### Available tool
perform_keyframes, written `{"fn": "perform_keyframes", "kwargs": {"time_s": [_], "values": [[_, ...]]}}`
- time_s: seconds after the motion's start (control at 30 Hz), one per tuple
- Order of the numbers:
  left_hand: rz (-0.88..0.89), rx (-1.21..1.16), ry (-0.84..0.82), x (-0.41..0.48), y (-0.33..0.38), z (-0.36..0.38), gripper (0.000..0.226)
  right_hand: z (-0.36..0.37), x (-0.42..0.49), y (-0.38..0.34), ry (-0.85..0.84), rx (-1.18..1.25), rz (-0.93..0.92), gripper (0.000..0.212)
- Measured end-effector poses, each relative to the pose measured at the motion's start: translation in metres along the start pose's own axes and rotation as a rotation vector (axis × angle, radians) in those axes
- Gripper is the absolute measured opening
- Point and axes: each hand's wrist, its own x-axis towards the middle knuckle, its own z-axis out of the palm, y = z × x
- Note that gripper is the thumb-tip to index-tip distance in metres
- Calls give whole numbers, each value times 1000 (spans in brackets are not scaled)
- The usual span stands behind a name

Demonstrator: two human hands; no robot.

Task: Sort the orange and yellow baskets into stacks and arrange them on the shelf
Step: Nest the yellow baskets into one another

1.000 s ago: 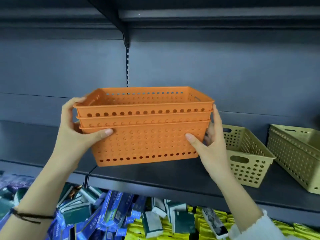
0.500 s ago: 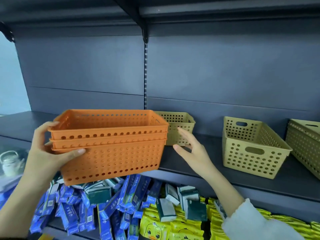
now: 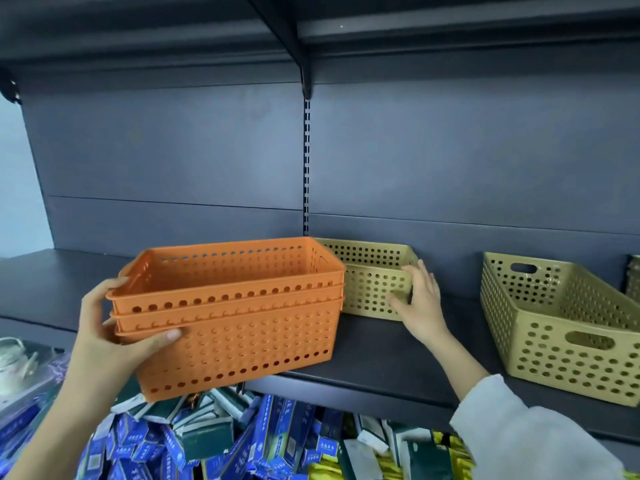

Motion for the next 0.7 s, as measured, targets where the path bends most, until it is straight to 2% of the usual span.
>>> {"fn": "perform_keyframes", "kwargs": {"time_s": [0.07, 0.2, 0.43, 0.57, 0.7], "values": [[12, 12, 1, 1, -2, 1, 90, 2, -6, -4, 112, -65, -47, 47], [-4, 31, 14, 1, -12, -4, 92, 1, -23, -13, 286, -25, -169, 24], [10, 25, -16, -4, -5, 5, 88, -3, -62, -38, 415, -95, -358, 10], [-17, -3, -36, -2, -7, 24, 85, -8, -76, -40, 393, -128, -418, 23], [-16, 13, -22, 5, -11, 38, 84, -13, -77, -29, 363, -197, -255, 46]]}}
